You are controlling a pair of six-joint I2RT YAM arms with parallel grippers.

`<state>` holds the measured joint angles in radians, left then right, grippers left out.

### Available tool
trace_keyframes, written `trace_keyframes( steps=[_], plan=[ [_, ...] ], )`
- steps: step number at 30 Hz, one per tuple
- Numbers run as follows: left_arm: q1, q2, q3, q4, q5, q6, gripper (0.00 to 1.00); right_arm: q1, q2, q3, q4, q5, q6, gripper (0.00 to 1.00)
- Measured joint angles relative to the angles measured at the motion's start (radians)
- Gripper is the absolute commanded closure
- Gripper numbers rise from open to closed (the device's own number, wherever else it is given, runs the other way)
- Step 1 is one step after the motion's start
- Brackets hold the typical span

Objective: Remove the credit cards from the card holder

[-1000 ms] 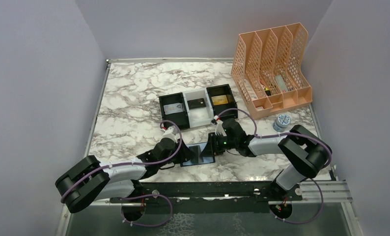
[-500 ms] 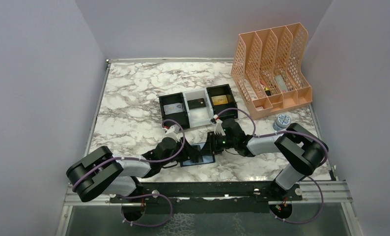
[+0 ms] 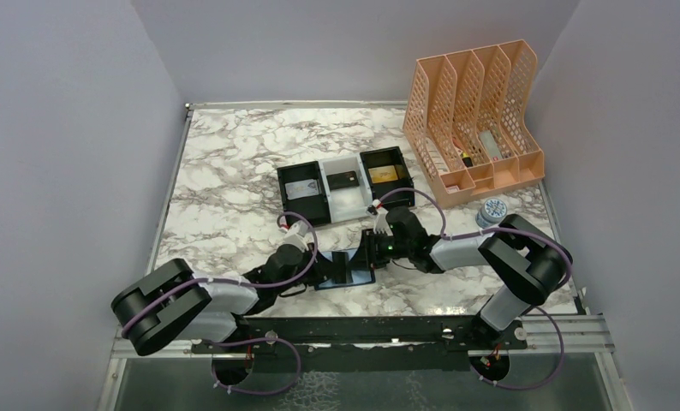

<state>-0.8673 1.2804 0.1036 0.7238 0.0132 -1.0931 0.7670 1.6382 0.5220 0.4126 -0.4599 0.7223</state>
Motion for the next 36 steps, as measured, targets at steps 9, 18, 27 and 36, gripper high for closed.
trace_keyframes(
  steps=[9,18,27,36],
  plan=[
    [-0.001,-0.097,-0.023,-0.021,-0.002,0.005,1.00,0.004,-0.056,-0.019,-0.027,0.046,-0.010,0.69],
    [-0.004,-0.389,-0.011,-0.307,-0.058,0.048,1.00,0.003,-0.314,-0.075,-0.114,0.151,-0.026,0.58],
    [-0.005,-0.718,0.037,-0.602,-0.127,0.092,1.00,0.003,-0.577,-0.171,-0.121,0.221,-0.019,0.47],
    [-0.005,-0.646,0.037,-0.566,-0.059,0.125,1.00,0.003,-0.677,-0.336,0.114,0.158,-0.019,0.41]
  ],
)
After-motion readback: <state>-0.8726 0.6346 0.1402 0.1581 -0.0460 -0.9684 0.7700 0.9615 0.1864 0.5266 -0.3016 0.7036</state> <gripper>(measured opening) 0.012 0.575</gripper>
